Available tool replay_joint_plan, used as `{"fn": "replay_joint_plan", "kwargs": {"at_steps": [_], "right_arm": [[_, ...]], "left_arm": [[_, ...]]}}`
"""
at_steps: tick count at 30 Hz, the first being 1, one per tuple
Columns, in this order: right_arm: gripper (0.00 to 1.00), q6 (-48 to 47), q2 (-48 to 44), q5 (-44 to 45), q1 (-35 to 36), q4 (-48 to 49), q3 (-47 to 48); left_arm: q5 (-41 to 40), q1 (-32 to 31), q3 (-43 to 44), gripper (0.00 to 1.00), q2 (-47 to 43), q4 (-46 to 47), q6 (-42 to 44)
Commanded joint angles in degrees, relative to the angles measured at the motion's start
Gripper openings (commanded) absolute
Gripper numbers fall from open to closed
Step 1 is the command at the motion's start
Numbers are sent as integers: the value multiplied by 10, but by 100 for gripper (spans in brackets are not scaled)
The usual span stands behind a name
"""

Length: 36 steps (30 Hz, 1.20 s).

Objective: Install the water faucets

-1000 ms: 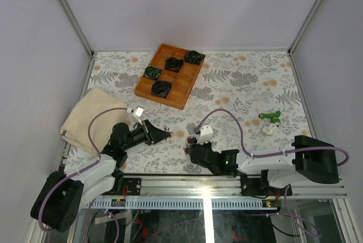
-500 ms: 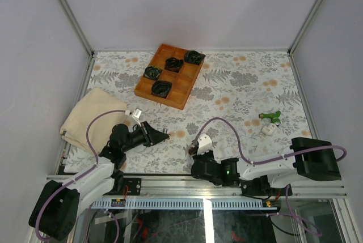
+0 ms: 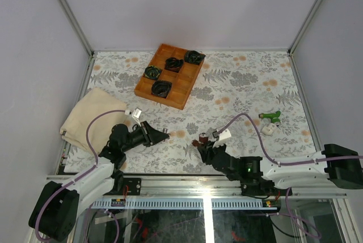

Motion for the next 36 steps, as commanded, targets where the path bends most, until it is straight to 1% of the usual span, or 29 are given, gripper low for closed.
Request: {"fn": "replay_joint_plan", "kwargs": {"at_steps": [1, 3, 4, 7, 14, 18, 23, 27, 30, 32, 36], "right_arm": [[6, -7, 43, 26, -5, -35, 38], [4, 11, 85, 23, -6, -92, 68], [3, 15, 101, 14, -8, -106, 78], [0, 22, 132, -24, -13, -105, 77], [0, 48, 145, -80, -22, -117, 63], [0, 37, 150, -109, -30, -114, 63], [0, 40, 156, -117, -37, -130, 73], [0, 48, 136, -137, -52, -100, 60], [0, 51, 102, -155, -67, -59, 40], [0, 47, 70, -178, -88, -4, 16], [0, 30, 1, -276, -150, 113, -37]], "left_arm": [[5, -2, 19, 0, -9, 17, -6], [2, -2, 18, 0, -10, 18, -8], [2, -2, 17, 0, -9, 20, -9], [3, -2, 17, 0, -8, 22, -10], [6, -2, 16, 0, -2, 23, -6], [11, -2, 14, 0, 2, 30, -7], [12, -1, 10, 0, -3, 29, -6], [12, -2, 11, 0, -4, 28, -6], [14, -2, 12, 0, -5, 28, -8], [15, -2, 14, 0, -10, 26, -9], [28, -1, 24, 0, -26, 27, -15]]}}
